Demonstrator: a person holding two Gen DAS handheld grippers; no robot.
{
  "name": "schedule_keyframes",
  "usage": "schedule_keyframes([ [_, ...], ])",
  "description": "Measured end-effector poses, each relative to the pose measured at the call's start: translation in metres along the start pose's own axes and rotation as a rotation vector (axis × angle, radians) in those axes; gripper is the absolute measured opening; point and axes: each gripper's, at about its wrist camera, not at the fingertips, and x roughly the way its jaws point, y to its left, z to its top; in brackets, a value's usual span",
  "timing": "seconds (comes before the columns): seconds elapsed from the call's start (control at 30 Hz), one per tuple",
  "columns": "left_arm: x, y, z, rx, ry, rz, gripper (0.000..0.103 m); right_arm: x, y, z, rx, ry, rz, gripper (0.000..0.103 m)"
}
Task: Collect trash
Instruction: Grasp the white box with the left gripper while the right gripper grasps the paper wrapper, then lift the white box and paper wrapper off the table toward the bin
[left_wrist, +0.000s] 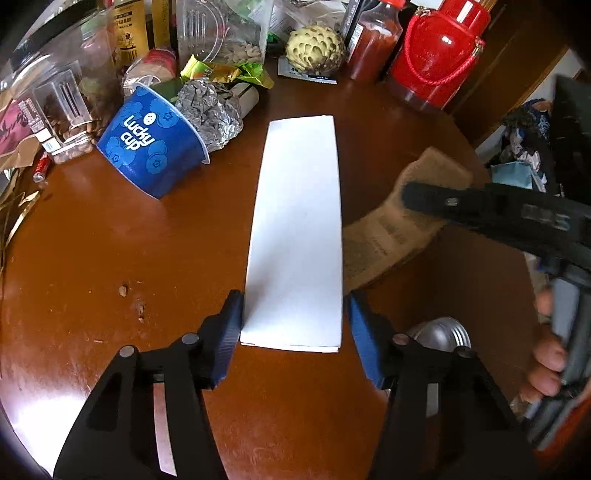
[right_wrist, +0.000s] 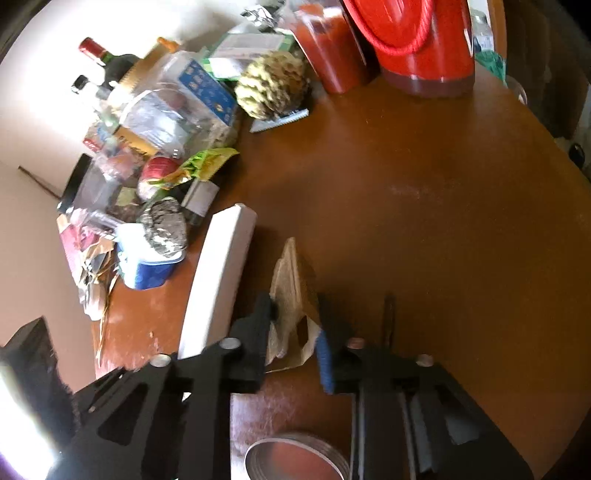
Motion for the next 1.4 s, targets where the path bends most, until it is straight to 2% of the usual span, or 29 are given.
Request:
schedule_keyframes([
  [0.13, 0.001, -0.005, 0.001, 0.015, -0.020, 0.023, 0.053, -0.023, 0.003, -0.003, -0.054, -0.053, -0.069, 0.012],
  [0.33, 0.005, -0.013, 0.004, 0.027, -0.042, 0.081, 0.051, -0.055, -0.006, 0.000, -0.070, -0.118, -0.151, 0.011],
  [0.5, 0.013, -0.030, 0.003, 0.111, -0.051, 0.185, 0.051, -0.084, -0.008, 0.003, -0.075, -0.173, -0.174, 0.011],
  [0.77, 0.010, -0.030, 0.010, -0.011, -0.024, 0.170, 0.050, -0.133, -0.007, 0.000, -0.136, -0.254, -0.195, 0.011],
  [0.87, -0.015, -0.034, 0.011, -0.060, -0.071, 0.154, 0.050, -0.152, -0.012, -0.002, -0.156, -0.291, -0.181, 0.011],
  [1.1, -0.107, -0.066, 0.001, -0.127, -0.274, 0.167, 0.050, -0.199, -0.020, -0.006, -0.255, -0.366, -0.148, 0.011],
  [1.23, -0.158, -0.089, -0.017, -0.183, -0.388, 0.191, 0.050, -0.225, -0.020, -0.012, -0.327, -0.393, -0.104, 0.011],
  [1.4, -0.211, -0.118, -0.057, -0.229, -0.496, 0.199, 0.050, -0.251, -0.014, -0.028, -0.401, -0.420, -0.059, 0.011],
])
